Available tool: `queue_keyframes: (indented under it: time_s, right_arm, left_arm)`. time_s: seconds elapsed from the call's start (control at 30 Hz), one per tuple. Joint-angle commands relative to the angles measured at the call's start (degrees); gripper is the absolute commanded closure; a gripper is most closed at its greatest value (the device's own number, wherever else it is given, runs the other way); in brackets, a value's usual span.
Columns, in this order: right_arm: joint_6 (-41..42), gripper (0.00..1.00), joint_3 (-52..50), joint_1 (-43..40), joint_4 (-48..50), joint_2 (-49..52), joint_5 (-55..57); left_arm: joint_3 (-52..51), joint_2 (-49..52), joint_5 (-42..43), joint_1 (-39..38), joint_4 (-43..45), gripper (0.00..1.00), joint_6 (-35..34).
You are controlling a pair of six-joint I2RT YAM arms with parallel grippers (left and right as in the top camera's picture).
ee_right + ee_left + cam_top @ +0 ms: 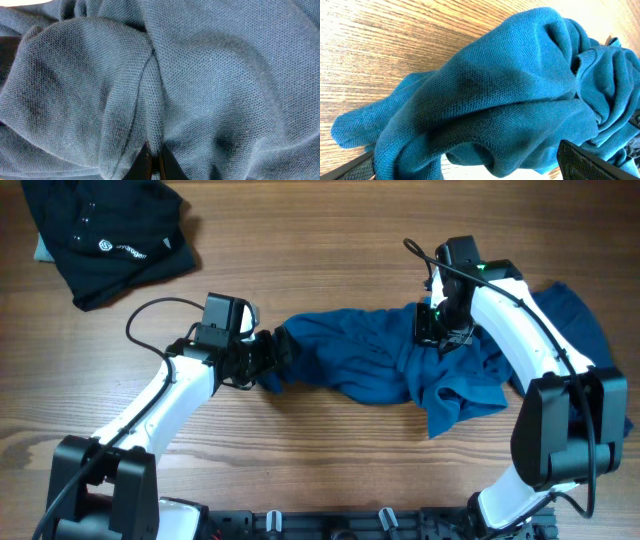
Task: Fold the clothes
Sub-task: 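Grasp the shirt ends with both grippers and stretch it taut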
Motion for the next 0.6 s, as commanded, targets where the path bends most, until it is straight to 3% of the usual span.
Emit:
queue_keyframes:
  time_s: [0.0,0.13,0.17,0.2,0.27,0.3,0.33,0.57]
  right_arm:
    - [1.4,0.96,-0.7,1.0,-0.3,0.8,-1.6]
    - [1.4,0.96,-0.7,1.3,-0.2,0.8,-3.1]
    - [1.4,0.96,-0.7,1.3,-0.2,0.8,-3.1]
    - [1.4,0.96,-0.7,1.3,-0.1,0.8,-3.1]
    - [1.7,0.96,-0.7,1.3,0.0,0.7,-3.0]
    - [1.9,0.96,-0.7,1.3,0.1,0.3,-2.8]
    - [1.9,0.96,-0.7,1.3,0.1,-0.2,-2.8]
    - [2.8,0.96,-0.7,1.3,-0.9,-10.3,-2.9]
  left_arm:
    - [0.5,0.5,-0.3,-0.3,0.4,0.0,-0.5]
    - [0.5,0.5,-0.5,-0.3,0.5,0.0,-0.5]
    - [0.5,0.5,-0.6,-0.3,0.4,0.12,-0.5]
    - [0.5,0.5,-0.9,-0.3,0.4,0.44,-0.5]
    - [0.5,0.5,-1.0,-0.3,0.4,0.78,-0.5]
    - [0.5,0.5,-1.0,-0.3,0.4,0.9,-0.5]
    - [0.5,0.5,-1.0,-0.3,0.4,0.96,-0.5]
    - [0.5,-0.8,-1.0,-0.3,0.4,0.96,-0.5]
